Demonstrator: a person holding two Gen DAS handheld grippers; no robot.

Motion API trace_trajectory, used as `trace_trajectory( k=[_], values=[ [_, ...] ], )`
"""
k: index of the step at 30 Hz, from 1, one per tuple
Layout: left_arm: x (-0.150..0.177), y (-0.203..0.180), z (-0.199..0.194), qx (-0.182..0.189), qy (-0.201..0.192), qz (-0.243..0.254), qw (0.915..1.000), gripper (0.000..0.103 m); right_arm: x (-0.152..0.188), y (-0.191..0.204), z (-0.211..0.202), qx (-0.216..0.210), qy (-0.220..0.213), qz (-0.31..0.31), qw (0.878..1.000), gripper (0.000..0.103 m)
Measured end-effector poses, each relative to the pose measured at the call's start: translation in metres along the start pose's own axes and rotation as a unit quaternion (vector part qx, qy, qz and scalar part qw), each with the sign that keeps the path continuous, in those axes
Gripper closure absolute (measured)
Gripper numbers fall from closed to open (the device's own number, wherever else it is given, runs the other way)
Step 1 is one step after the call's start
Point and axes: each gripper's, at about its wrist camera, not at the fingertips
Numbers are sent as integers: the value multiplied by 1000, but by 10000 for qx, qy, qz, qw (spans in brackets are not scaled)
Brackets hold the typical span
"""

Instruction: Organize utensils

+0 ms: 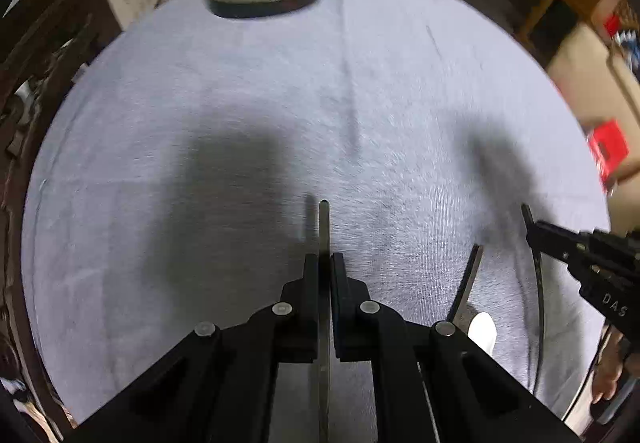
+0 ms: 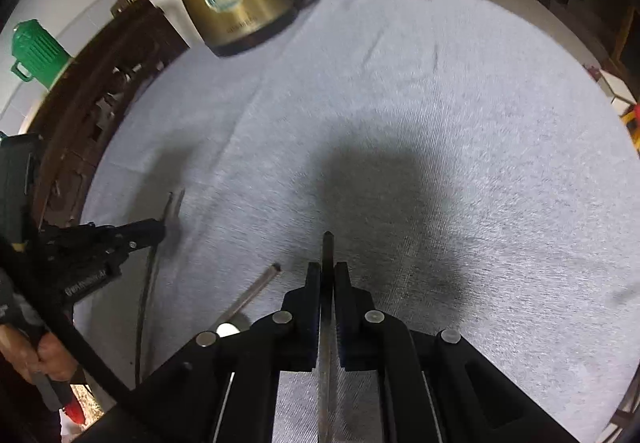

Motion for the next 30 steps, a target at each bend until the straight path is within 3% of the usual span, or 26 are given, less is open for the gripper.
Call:
trace_trajectory(
  k=[4, 11, 15, 22, 30],
  values=[
    [18, 15, -42, -91, -492, -272, 9984, 98, 8, -3, -26, -165, -396, 13, 9991, 96],
    [65, -2, -114, -493, -1330, -606, 9880, 98, 39, -1, -80, -403, -1159, 155, 9923, 96],
    [97, -7, -150, -662, -1885, -780, 9767, 98, 66, -1, -116, -453, -1688, 148, 9845, 96],
    [151, -32, -200, -942, -2530, -908, 9586, 98, 111, 10, -175, -557, -2381, 15, 9696, 96],
    [187, -52, -247, -842, -3142, -934, 9410, 98, 160, 28, -226, -584, -3074, -188, 9496, 96]
  ],
)
Point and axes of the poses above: each gripper's, at about its wrist camera, not at the fingertips, and z roughly the way its jaws point, y to its left, x to its underside, and after that the axes turned 14 degrees about z, right-handed
